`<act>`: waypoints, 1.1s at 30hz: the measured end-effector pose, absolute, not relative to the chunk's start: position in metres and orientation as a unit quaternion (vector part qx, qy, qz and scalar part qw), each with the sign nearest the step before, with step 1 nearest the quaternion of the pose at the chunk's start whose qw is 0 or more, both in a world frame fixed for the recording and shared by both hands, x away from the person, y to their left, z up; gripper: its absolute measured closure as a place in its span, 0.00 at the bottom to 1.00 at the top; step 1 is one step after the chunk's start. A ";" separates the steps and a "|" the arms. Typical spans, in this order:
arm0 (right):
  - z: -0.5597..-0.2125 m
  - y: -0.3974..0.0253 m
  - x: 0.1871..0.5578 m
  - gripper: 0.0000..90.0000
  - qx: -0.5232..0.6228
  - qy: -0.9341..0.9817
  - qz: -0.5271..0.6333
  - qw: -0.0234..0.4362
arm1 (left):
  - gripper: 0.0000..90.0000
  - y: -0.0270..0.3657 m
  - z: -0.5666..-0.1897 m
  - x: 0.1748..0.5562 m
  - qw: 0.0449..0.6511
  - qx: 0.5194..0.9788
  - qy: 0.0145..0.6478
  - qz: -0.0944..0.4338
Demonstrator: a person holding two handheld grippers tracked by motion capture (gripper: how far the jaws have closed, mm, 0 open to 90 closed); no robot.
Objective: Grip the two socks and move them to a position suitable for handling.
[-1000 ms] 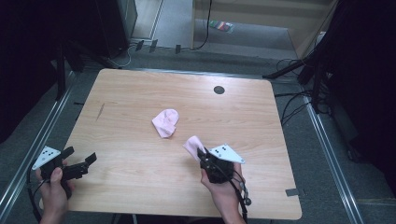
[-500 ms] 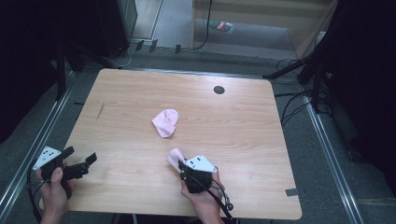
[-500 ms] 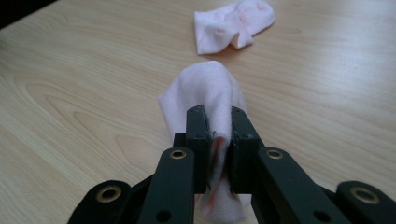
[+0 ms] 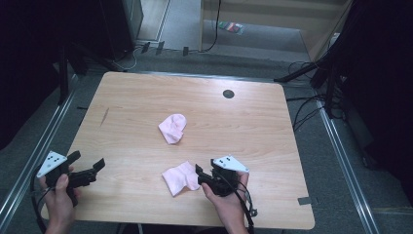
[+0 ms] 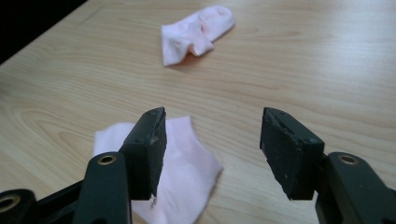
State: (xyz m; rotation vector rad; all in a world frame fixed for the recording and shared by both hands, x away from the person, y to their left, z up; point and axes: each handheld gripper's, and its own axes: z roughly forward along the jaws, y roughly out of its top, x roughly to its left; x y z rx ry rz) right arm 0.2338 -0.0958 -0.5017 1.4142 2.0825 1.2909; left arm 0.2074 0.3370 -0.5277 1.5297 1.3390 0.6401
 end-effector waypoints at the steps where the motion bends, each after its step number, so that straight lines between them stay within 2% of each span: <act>1: -0.505 -0.097 0.235 0.47 0.496 0.728 0.447 0.155 | 0.00 0.330 -0.525 0.208 0.486 0.632 0.544 0.262; 3: -0.508 -0.098 0.236 0.47 0.495 0.730 0.444 0.155 | 0.00 0.322 -0.521 0.209 0.488 0.635 0.540 0.260; 8: -0.531 -0.092 0.242 0.51 0.508 0.742 0.410 0.150 | 0.00 0.273 -0.509 0.219 0.494 0.661 0.509 0.245; 11: -0.536 -0.093 0.243 0.53 0.508 0.743 0.411 0.146 | 0.00 0.240 -0.507 0.223 0.497 0.678 0.488 0.235; 16: -0.538 -0.093 0.243 0.53 0.508 0.746 0.406 0.142 | 0.00 0.214 -0.509 0.226 0.503 0.687 0.476 0.221; 22: -0.541 -0.087 0.243 0.58 0.494 0.757 0.405 0.139 | 0.00 0.197 -0.517 0.219 0.515 0.695 0.462 0.195; 33: -0.549 -0.073 0.244 0.59 0.471 0.775 0.395 0.145 | 0.00 0.186 -0.532 0.210 0.504 0.719 0.443 0.183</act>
